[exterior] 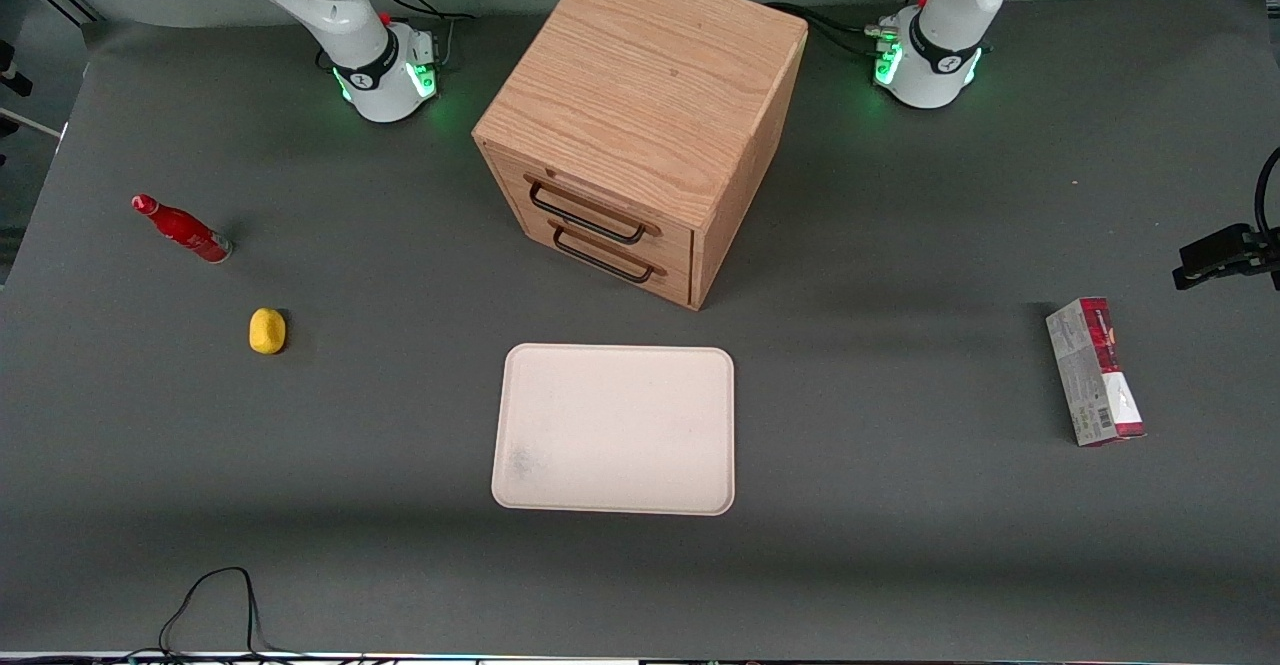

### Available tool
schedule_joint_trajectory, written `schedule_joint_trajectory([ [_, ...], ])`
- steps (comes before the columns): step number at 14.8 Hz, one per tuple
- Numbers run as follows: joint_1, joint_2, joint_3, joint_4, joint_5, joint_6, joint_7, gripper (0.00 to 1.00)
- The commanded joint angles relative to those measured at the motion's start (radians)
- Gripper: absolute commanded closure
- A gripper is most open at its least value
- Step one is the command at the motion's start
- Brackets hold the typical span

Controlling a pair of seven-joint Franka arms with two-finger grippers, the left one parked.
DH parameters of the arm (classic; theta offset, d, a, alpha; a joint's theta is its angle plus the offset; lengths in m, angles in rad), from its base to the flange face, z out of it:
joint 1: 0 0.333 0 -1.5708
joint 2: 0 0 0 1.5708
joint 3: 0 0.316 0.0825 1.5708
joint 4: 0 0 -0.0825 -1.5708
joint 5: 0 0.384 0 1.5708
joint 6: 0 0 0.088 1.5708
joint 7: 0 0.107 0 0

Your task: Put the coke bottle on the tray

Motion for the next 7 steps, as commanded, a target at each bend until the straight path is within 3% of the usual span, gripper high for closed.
schedule_joint_trajectory([
  [1, 0.015, -0.002, -0.029, -0.014, -0.045, 0.03, -0.036, 0.0],
  [4, 0.016, 0.033, -0.029, -0.026, -0.051, 0.059, -0.036, 0.0],
  [7, 0.016, 0.096, -0.03, -0.112, -0.044, 0.188, -0.035, 0.0],
])
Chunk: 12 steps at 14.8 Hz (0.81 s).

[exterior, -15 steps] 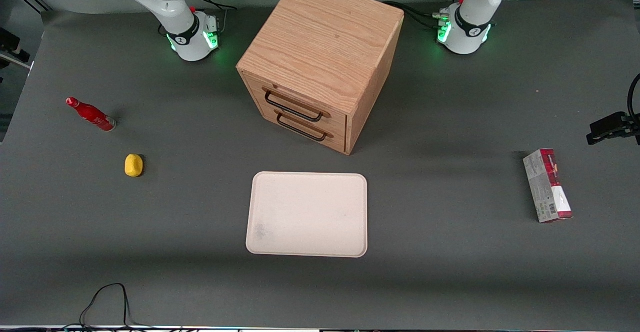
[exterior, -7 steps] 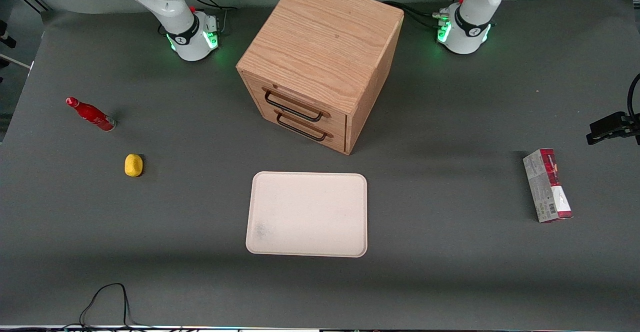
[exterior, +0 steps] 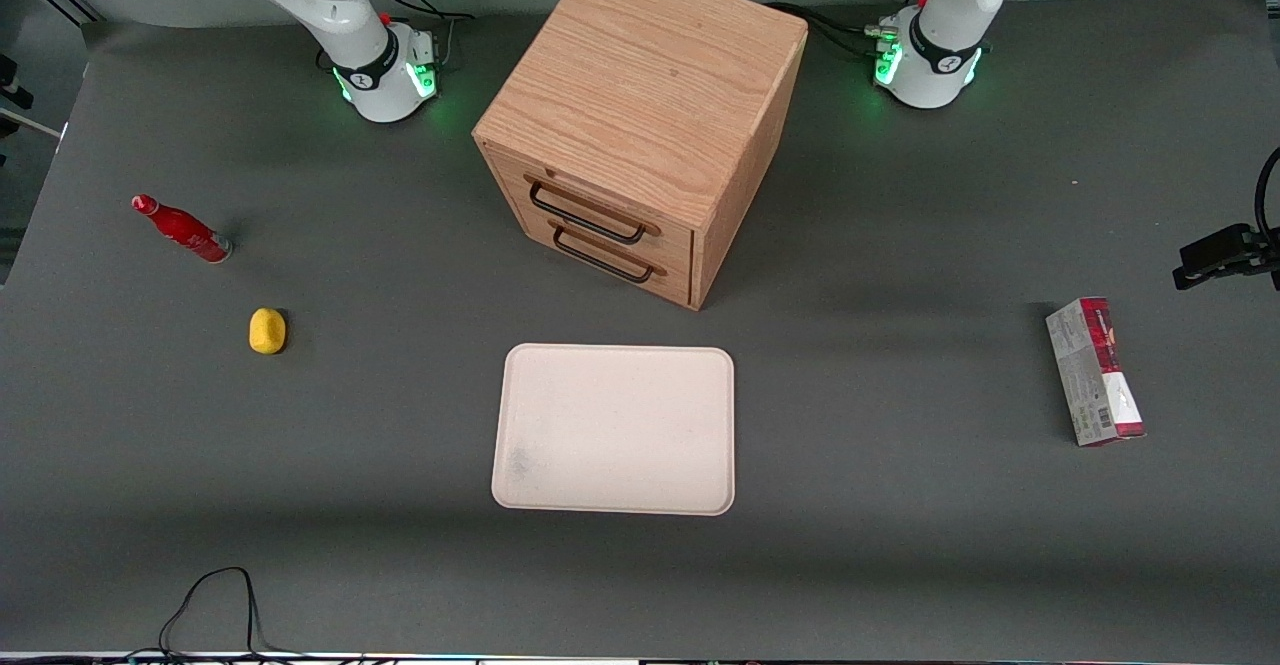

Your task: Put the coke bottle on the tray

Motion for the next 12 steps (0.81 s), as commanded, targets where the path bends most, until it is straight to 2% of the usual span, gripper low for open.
schedule_joint_trajectory([
  [1, 0.006, 0.063, -0.003, -0.086, -0.011, 0.131, -0.011, 0.0],
  [5, 0.004, 0.164, -0.017, -0.115, 0.056, 0.193, -0.014, 0.0],
  [9, 0.006, 0.173, -0.065, -0.236, 0.056, 0.357, -0.038, 0.0],
  [12, 0.006, 0.207, -0.092, -0.279, 0.056, 0.426, -0.072, 0.0],
])
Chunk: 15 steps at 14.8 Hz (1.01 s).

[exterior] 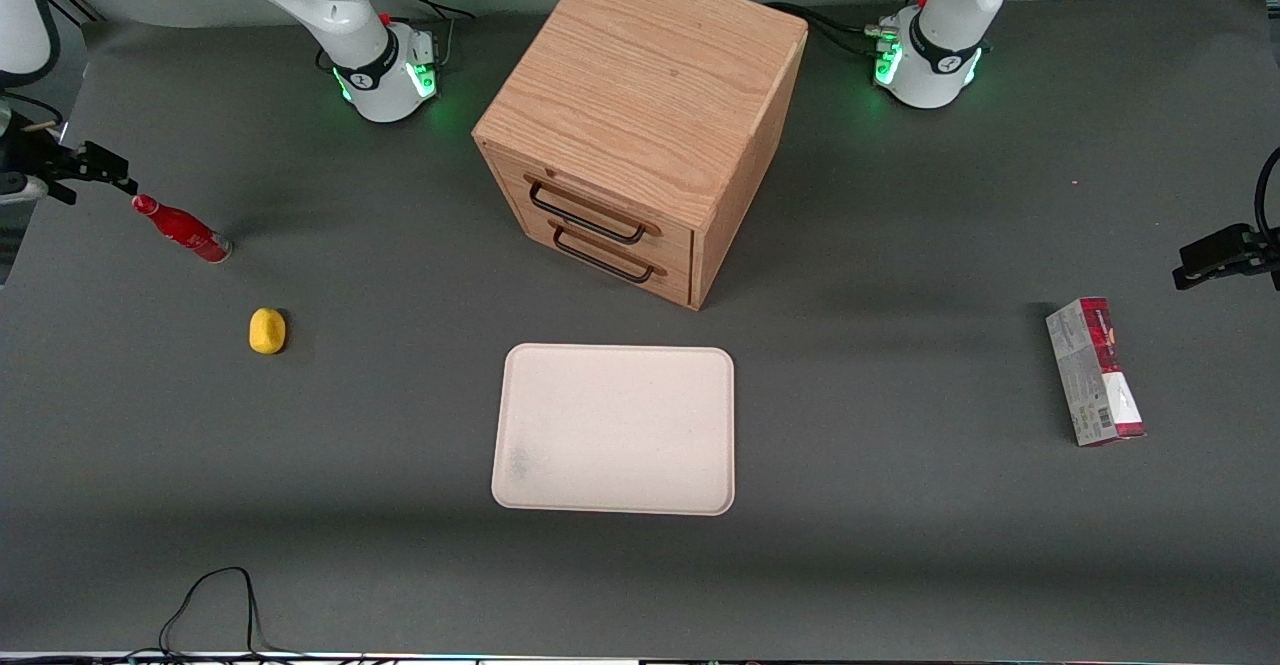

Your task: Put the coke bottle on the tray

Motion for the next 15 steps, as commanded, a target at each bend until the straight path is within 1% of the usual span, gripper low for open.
schedule_joint_trajectory([
  [1, 0.003, 0.02, -0.041, -0.048, 0.019, 0.081, -0.057, 0.0],
  [3, 0.002, 0.033, -0.051, -0.086, 0.019, 0.14, -0.075, 0.0],
  [5, 0.002, 0.066, -0.09, -0.097, 0.019, 0.18, -0.112, 0.0],
  [7, 0.003, 0.103, -0.095, -0.103, 0.019, 0.22, -0.123, 0.0],
  [14, 0.005, 0.142, -0.095, -0.105, 0.024, 0.249, -0.12, 0.0],
  [15, 0.017, 0.143, -0.097, -0.105, 0.024, 0.255, -0.118, 0.0],
])
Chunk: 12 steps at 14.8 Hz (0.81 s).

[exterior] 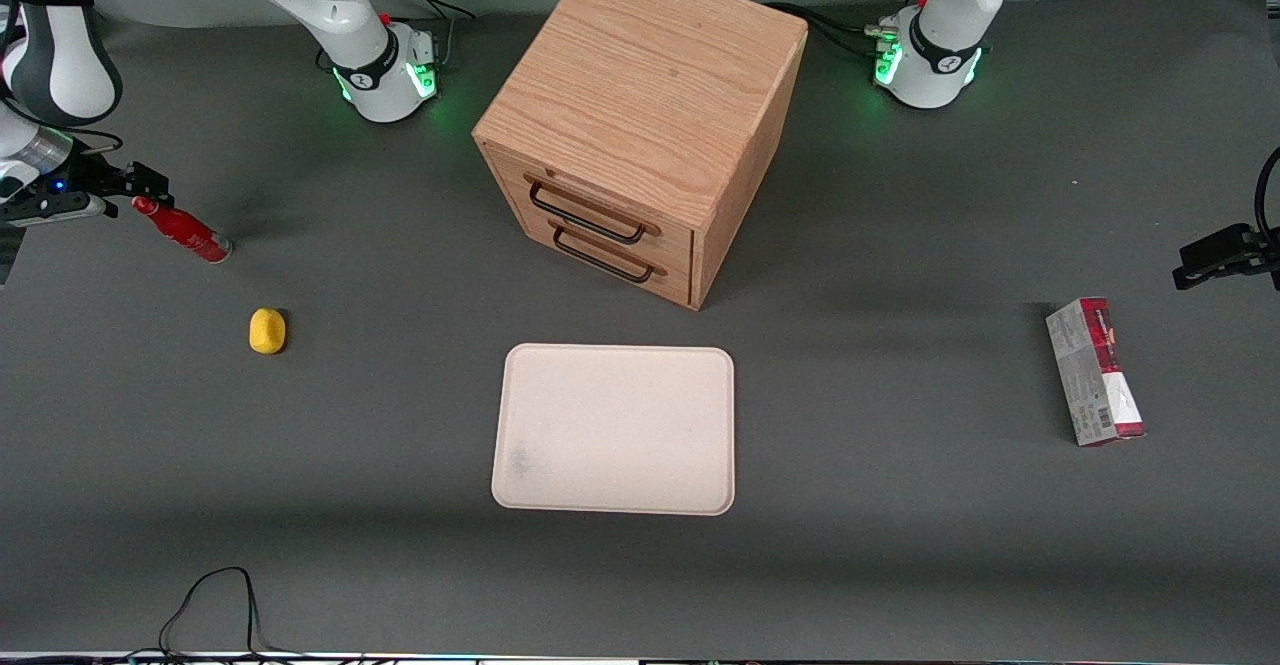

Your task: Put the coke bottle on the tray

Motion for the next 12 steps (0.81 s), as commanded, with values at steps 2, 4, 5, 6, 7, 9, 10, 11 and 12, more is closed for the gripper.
schedule_joint_trajectory([
  [2, 0.03, 0.018, -0.005, 0.002, 0.028, 0.033, -0.028, 0.0],
  [4, 0.053, 0.023, -0.005, 0.002, 0.079, 0.03, -0.031, 0.0],
  [5, 0.056, 0.029, -0.005, 0.003, 0.081, 0.03, -0.032, 0.0],
  [6, 0.058, 0.03, -0.005, 0.003, 0.081, 0.03, -0.032, 0.0],
  [7, 0.056, 0.03, -0.005, 0.002, 0.081, 0.028, -0.034, 0.0],
  [9, 0.056, 0.03, -0.007, 0.002, 0.081, 0.025, -0.051, 0.0],
  [10, 0.055, 0.03, -0.01, 0.002, 0.081, 0.025, -0.067, 0.0],
  [11, 0.055, 0.03, -0.022, 0.002, 0.081, 0.025, -0.071, 0.0],
  [12, 0.055, 0.03, -0.03, 0.002, 0.081, 0.023, -0.072, 0.0],
])
